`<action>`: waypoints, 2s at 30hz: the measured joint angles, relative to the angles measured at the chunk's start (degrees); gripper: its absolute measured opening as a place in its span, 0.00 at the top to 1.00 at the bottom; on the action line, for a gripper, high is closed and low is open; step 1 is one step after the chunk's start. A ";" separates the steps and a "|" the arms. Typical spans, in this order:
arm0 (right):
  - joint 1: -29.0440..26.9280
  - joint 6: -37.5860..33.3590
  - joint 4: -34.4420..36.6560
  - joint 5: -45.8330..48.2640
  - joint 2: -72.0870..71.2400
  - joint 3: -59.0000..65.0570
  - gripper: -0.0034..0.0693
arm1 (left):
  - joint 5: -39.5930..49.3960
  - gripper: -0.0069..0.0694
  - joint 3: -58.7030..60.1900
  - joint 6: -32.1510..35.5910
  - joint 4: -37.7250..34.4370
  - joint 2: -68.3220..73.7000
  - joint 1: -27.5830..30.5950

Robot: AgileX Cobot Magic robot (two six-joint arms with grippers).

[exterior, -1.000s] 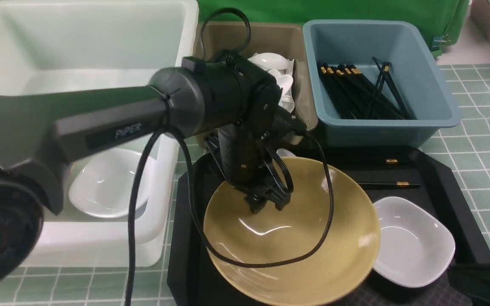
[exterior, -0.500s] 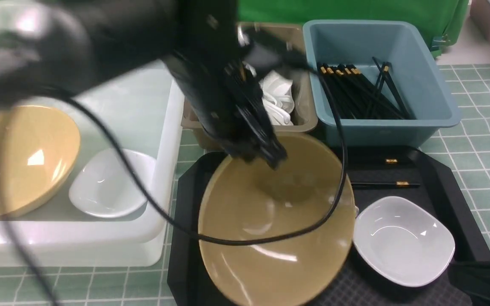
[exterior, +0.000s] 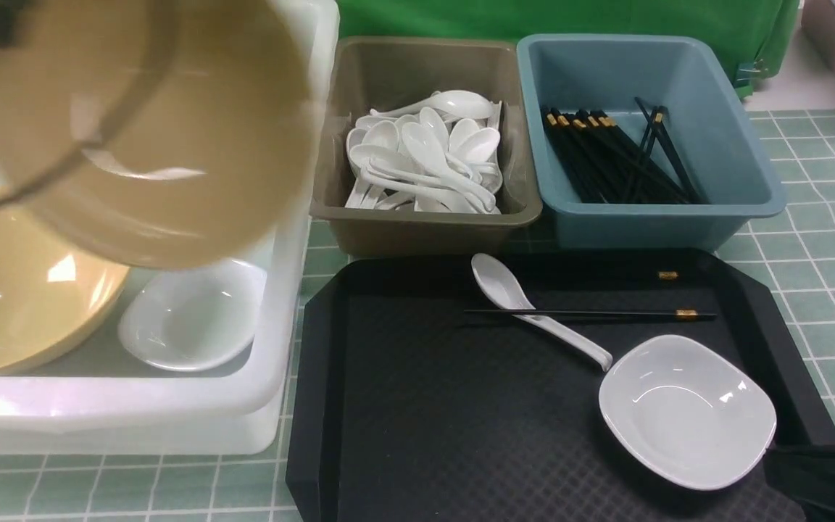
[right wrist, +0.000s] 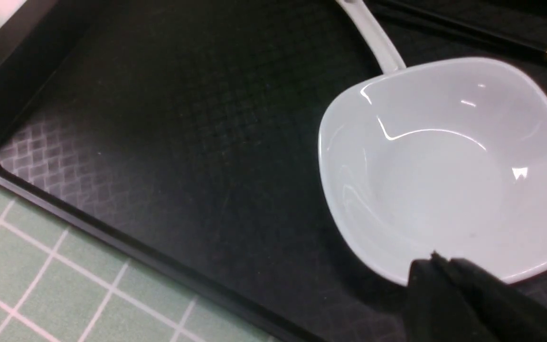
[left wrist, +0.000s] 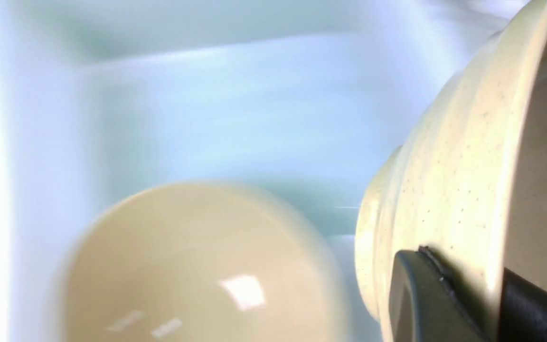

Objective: On blue table put chopsticks spoon bowls plates into blue grey white boxes.
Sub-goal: 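Place the tan bowl onto the bowl stack in the left bin with the left gripper, then reach for and grasp the small white dish on the black tray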

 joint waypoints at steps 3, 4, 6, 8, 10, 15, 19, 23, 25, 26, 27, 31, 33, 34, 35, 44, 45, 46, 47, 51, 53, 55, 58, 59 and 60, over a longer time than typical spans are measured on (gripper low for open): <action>0.00 0.02 0.34 0.00 0.00 0.00 0.86 | -6.00 0.90 6.92 -3.55 -0.64 -0.40 9.22; 0.00 0.02 0.41 0.00 0.00 0.00 0.86 | -8.08 0.90 9.16 -3.91 -0.82 -0.40 10.72; 0.00 0.02 0.61 0.00 0.00 0.00 0.86 | -13.05 0.90 15.24 -4.62 -1.23 -0.40 13.13; 0.00 0.02 0.66 -0.03 0.00 0.00 0.86 | -17.58 0.90 19.45 -5.13 -1.53 -0.22 13.69; 0.00 0.02 0.73 -0.07 0.00 0.00 0.85 | -24.89 0.90 25.82 -5.85 -2.30 0.46 13.81; 0.00 0.02 0.79 -0.07 0.00 0.00 0.85 | -32.20 0.80 30.55 -4.39 -0.08 2.81 13.76; 0.00 0.07 1.01 -0.07 0.00 0.00 0.85 | -34.48 0.59 30.65 -4.37 1.95 3.53 13.76; 0.00 0.07 2.13 -0.10 0.00 0.00 0.85 | -35.07 0.32 30.65 -4.43 2.91 3.57 13.76; 0.00 0.07 2.24 -0.10 0.00 0.00 0.85 | -34.40 0.21 30.65 -4.48 2.91 3.06 13.76; 0.00 0.07 2.28 -0.10 0.00 0.00 0.85 | -33.44 0.17 30.58 -4.48 2.91 2.43 13.76; 0.00 0.07 2.28 -0.10 0.00 0.00 0.85 | -33.23 0.16 30.58 -4.53 2.91 2.07 13.76; 0.00 0.07 2.35 -0.04 0.00 0.00 0.84 | -28.99 0.12 27.97 -5.41 -0.37 -4.80 13.76; 0.00 0.07 2.35 -0.04 0.00 0.00 0.83 | -27.10 0.16 26.58 -5.34 -4.37 -9.11 13.16; 0.00 0.07 2.35 -0.24 0.00 0.00 0.83 | -26.20 0.21 26.21 -3.96 -6.95 -13.47 11.75; 0.00 0.07 2.35 -0.53 0.00 0.00 0.82 | -25.81 0.24 26.16 -2.99 -7.94 -15.16 10.86; 0.00 7.92 -12.84 6.49 11.60 -9.31 0.58 | -16.98 0.85 33.80 10.42 -11.80 -40.24 -7.12; 0.00 9.79 -16.32 7.54 15.62 -12.68 0.53 | -16.08 0.89 36.17 10.57 -11.19 -43.06 -8.13; 0.00 11.26 -18.26 7.99 18.47 -15.00 0.50 | -15.07 0.91 39.99 10.72 -10.49 -45.81 -9.20; 0.00 12.76 -20.01 8.04 21.90 -17.56 0.46 | -14.59 0.91 42.96 10.76 -10.03 -48.51 -9.70; 0.00 14.05 -23.84 5.77 34.18 -24.67 0.39 | -15.36 0.91 55.70 10.76 -6.33 -57.77 -10.25; 0.00 14.11 -27.09 4.67 39.46 -27.48 0.38 | -18.15 0.91 59.62 10.76 -5.40 -62.35 -10.32; 0.00 14.11 -29.18 4.36 43.40 -29.26 0.38 | -21.60 0.91 62.61 10.82 -5.03 -66.32 -10.36; 0.00 14.24 -31.27 4.36 49.76 -31.83 0.38 | -28.44 0.91 66.52 11.60 -3.25 -72.99 -10.36; 0.00 14.65 -31.35 4.36 51.58 -32.39 0.38 | -29.92 0.91 66.98 11.71 -2.88 -73.70 -10.36; 0.00 15.19 -31.42 4.36 53.20 -32.71 0.38 | -31.14 0.91 67.31 11.74 -2.46 -74.16 -10.36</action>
